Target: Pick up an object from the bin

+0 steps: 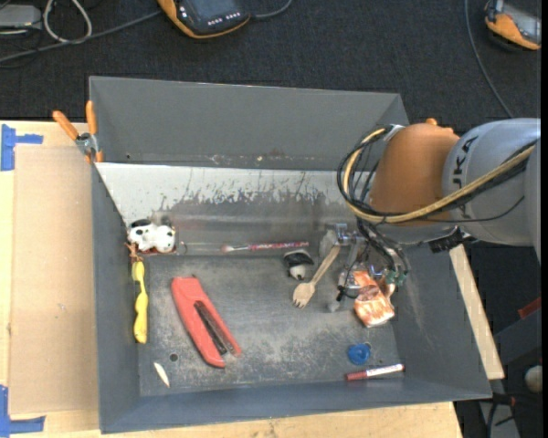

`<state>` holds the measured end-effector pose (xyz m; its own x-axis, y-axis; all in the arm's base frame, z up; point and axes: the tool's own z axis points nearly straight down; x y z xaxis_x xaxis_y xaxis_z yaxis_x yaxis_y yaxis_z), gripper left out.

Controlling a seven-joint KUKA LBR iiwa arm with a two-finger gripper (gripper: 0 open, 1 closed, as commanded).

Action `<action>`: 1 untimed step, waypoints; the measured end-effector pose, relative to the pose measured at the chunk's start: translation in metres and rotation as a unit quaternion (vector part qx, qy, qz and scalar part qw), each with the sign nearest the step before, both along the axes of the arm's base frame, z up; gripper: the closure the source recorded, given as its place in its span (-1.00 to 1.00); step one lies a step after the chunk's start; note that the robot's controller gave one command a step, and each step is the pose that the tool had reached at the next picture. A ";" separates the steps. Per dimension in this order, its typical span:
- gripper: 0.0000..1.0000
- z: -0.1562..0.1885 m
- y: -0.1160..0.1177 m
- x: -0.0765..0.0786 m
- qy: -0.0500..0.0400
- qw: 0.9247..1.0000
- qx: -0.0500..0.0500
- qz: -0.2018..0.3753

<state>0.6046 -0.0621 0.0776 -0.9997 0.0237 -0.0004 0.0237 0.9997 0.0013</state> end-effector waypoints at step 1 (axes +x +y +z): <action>-1.00 0.005 0.022 0.011 -0.003 0.999 -0.001 0.046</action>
Offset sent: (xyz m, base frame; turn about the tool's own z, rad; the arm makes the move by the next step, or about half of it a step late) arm 0.0154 0.0369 -0.0076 -0.1535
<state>0.6159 -0.0400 0.0825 -0.9976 -0.0690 -0.0071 -0.0690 0.9976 -0.0001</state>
